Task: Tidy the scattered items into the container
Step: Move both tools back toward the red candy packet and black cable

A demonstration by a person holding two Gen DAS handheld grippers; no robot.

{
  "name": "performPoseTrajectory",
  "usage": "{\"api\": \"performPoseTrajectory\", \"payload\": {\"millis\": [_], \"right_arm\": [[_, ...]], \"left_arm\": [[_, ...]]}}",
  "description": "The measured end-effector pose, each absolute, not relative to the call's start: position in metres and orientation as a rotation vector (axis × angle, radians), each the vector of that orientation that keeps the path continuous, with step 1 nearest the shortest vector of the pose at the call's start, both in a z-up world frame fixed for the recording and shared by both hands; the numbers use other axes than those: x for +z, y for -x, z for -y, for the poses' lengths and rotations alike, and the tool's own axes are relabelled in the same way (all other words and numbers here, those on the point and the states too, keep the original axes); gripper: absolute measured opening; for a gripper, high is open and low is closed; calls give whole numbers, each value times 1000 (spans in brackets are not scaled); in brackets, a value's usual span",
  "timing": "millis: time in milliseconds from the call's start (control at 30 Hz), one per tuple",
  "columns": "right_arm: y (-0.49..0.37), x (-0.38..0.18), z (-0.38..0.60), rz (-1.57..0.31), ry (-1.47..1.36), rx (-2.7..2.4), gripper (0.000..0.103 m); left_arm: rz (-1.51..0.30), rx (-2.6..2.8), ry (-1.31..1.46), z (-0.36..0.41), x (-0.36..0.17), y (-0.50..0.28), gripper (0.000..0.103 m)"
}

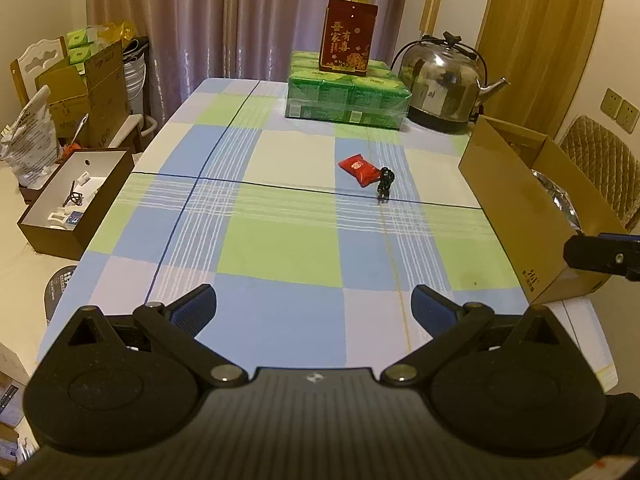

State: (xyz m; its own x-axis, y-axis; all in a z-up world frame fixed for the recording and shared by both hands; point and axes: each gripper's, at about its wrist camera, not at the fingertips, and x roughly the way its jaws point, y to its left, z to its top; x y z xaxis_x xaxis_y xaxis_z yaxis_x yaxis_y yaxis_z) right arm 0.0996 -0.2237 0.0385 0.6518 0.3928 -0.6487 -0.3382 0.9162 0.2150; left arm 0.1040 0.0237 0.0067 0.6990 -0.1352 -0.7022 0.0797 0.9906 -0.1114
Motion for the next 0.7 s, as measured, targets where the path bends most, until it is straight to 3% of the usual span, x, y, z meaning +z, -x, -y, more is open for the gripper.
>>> {"api": "performPoseTrajectory", "payload": {"millis": [600,667,700], "right_arm": [[-212,-15,210,-784,-104,376,101],[-229,-23,209,-781,-100,365,99],[-239,-29,209,-782,-102,361,94]], "left_arm": [[-827,-152,8,-23,-24,-192,102],[-825,-156,1,-22,-30,-208,102],[-824,-160,-8,-20,-33,-217,102]]}}
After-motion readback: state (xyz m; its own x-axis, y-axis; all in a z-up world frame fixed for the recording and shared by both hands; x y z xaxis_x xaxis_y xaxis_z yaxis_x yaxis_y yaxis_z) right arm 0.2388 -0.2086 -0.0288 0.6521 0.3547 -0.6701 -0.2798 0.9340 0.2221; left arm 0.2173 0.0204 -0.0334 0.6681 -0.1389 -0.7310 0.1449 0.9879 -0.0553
